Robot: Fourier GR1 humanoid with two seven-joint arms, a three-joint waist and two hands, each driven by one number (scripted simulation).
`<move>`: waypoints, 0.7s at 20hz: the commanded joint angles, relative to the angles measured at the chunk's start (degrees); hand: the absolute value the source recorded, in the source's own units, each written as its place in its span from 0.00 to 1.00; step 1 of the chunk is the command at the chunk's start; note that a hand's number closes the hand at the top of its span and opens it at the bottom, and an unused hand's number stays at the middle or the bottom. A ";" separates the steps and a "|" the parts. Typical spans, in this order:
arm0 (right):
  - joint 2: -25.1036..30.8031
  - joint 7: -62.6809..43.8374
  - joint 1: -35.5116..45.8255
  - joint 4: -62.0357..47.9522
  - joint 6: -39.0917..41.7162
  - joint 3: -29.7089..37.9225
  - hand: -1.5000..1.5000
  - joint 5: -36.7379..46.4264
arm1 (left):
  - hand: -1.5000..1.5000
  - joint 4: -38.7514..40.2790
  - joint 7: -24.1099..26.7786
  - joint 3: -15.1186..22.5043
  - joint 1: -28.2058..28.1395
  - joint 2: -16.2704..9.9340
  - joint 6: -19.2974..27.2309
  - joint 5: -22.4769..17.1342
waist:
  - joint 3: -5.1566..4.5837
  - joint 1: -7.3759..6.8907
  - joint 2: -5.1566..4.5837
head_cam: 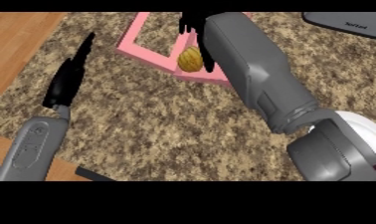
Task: Pick the squash from the plate and place it in the cardboard box
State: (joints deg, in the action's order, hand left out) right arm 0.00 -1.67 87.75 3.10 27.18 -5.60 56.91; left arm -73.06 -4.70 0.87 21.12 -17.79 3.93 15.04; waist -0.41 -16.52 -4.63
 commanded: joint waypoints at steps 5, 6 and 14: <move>0.00 0.96 -1.34 2.89 -5.53 3.73 0.00 -4.66 | 0.50 1.01 0.01 0.03 0.61 0.44 0.05 0.10 | 0.19 -0.14 0.12; 0.00 1.45 -1.67 3.29 -6.70 4.29 0.00 -5.38 | 0.50 1.34 -0.35 0.00 0.92 0.61 0.54 0.43 | 0.21 -0.11 -0.02; 0.00 -2.39 2.20 4.59 -12.06 10.68 0.00 -11.96 | 0.50 1.90 0.50 -0.48 -0.31 0.66 1.01 0.34 | 0.14 1.72 0.40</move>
State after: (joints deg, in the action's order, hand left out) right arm 0.00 -2.65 87.89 7.17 16.61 2.50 47.53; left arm -71.54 -4.58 0.60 21.50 -17.14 4.63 15.30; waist -0.24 -15.66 -4.32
